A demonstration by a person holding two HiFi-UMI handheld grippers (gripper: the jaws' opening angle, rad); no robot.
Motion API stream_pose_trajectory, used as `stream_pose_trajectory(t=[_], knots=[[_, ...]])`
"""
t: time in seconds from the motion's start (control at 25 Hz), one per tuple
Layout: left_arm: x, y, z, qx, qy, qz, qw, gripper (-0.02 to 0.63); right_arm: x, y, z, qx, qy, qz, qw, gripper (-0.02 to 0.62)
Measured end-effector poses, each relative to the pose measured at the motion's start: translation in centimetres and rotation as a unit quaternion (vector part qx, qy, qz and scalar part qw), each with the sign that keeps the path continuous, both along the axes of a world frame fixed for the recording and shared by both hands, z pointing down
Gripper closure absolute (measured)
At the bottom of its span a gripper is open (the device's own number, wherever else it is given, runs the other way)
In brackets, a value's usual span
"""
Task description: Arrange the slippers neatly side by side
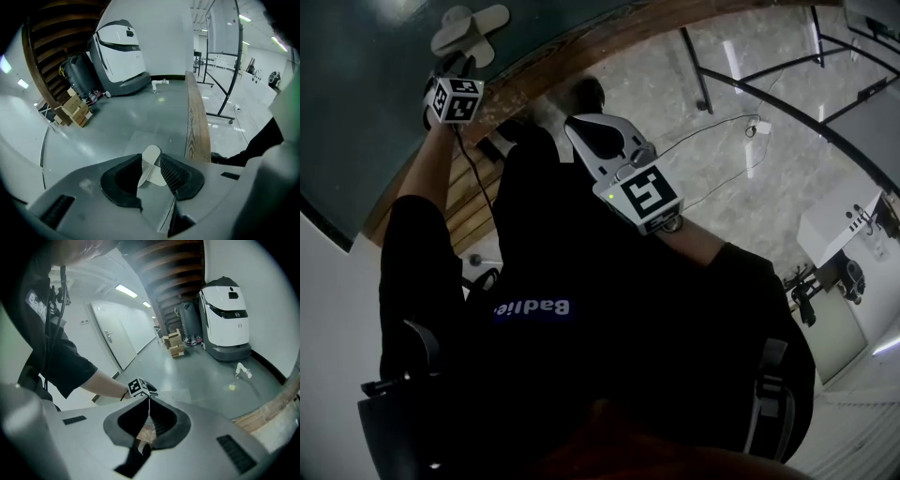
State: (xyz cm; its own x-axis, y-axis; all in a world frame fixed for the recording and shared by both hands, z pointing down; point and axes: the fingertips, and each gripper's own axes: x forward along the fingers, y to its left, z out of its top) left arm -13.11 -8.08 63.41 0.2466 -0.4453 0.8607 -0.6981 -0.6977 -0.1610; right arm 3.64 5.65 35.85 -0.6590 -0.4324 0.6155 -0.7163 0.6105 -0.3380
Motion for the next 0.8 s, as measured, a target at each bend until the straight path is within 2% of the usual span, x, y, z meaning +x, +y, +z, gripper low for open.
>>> stream_pose_trajectory(t=[0.12,0.24,0.32,0.48,0.68,0.8], knots=[[-0.2,-1.1,2.4,0.002,-0.034,0.031,0.9989,0.509,1.3,0.1,1.3,0.021,-0.001,0.008,1.0,0.595],[-1.4,-2.1,5.5,0.0,-0.068,0.049,0.9965,0.509,2.3,0.4,3.1,-0.005,0.003,0.031,1.0,0.595],[-2.0,-2.4,7.5,-0.009,-0.079,0.055,0.9954,0.509,2.5,1.0,4.3,-0.028,0.002,0.044,0.999,0.595],[-2.2,-3.2,11.2,-0.02,-0.098,0.067,0.9928,0.509,3.4,1.6,7.0,-0.016,0.005,0.033,0.999,0.595],[-2.2,-4.1,15.1,-0.016,-0.123,0.097,0.9875,0.509,4.1,1.9,9.8,-0.025,0.004,0.047,0.999,0.595],[-2.7,-5.3,17.5,-0.01,-0.155,0.126,0.9799,0.509,4.4,1.8,10.9,-0.026,-0.009,0.062,0.998,0.595]])
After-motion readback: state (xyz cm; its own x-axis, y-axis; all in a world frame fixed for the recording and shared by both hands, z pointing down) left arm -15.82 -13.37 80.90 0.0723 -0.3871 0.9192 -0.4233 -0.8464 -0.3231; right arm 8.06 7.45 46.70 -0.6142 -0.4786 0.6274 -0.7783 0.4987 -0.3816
